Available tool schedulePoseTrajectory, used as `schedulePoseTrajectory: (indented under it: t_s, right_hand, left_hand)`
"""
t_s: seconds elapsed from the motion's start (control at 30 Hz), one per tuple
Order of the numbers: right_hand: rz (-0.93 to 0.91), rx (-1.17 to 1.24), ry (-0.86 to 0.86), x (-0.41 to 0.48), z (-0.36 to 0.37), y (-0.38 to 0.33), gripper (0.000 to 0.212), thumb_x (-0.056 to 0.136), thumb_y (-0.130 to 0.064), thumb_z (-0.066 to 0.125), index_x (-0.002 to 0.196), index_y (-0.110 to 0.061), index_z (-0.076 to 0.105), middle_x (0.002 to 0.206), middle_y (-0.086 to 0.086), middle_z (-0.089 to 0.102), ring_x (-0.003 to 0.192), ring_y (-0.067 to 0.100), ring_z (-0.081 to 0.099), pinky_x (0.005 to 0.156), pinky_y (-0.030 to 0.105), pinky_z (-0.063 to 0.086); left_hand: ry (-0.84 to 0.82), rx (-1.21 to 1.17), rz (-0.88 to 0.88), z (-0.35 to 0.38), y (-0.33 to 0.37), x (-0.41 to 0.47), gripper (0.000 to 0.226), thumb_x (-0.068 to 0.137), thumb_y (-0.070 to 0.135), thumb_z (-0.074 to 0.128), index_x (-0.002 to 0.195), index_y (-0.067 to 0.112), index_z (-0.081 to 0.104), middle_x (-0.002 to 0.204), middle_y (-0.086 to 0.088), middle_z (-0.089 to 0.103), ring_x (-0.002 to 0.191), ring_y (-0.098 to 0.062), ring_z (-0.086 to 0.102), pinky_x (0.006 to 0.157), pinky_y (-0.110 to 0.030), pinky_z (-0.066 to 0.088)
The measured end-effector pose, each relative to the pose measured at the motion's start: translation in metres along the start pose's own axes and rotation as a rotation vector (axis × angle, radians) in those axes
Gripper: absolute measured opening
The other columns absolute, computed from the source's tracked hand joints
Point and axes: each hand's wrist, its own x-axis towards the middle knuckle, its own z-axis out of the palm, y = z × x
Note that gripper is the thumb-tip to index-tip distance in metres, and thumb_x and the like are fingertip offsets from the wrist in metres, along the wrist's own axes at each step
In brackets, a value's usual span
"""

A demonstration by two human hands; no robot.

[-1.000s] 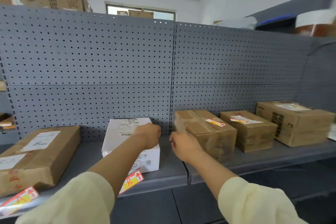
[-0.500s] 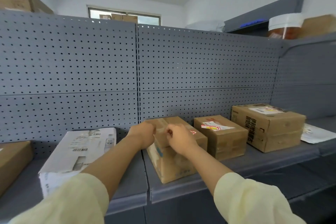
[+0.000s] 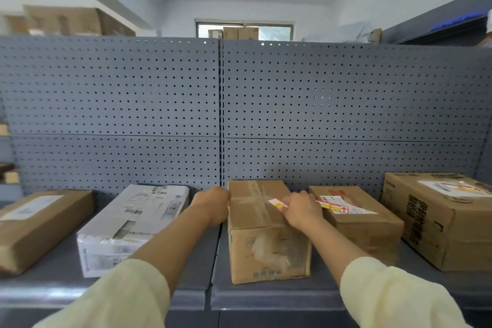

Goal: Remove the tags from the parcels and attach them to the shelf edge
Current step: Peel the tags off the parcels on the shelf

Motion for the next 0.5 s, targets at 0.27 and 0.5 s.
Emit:
schedulePoseTrajectory:
  t_s: [0.27,0.5]
  right_hand:
    - [0.082,0.085,-0.107,0.014,-0.003,-0.004,0.041,0.089,-0.036,0.058,0.120,-0.011,0.059,0.126,0.013,0.054,0.116,0.032,0.048,0.094,0.042,0.044]
    - [0.258,0.233,-0.236,0.026,-0.011,-0.008,0.046,0.068,-0.032,0.076,0.105,-0.009,0.058,0.105,0.008,0.061,0.100,0.029,0.058,0.082,0.034,0.052]
  left_hand:
    - [-0.018,-0.036,-0.008,-0.007,0.011,0.018,0.036,0.092,0.011,0.043,0.122,0.020,0.060,0.127,-0.007,0.058,0.108,-0.029,0.061,0.083,-0.036,0.051]
    - [-0.034,-0.040,0.011,-0.002,0.020,0.019,0.039,0.092,0.007,0.041,0.124,0.020,0.058,0.131,-0.007,0.057,0.110,-0.028,0.060,0.085,-0.034,0.050]
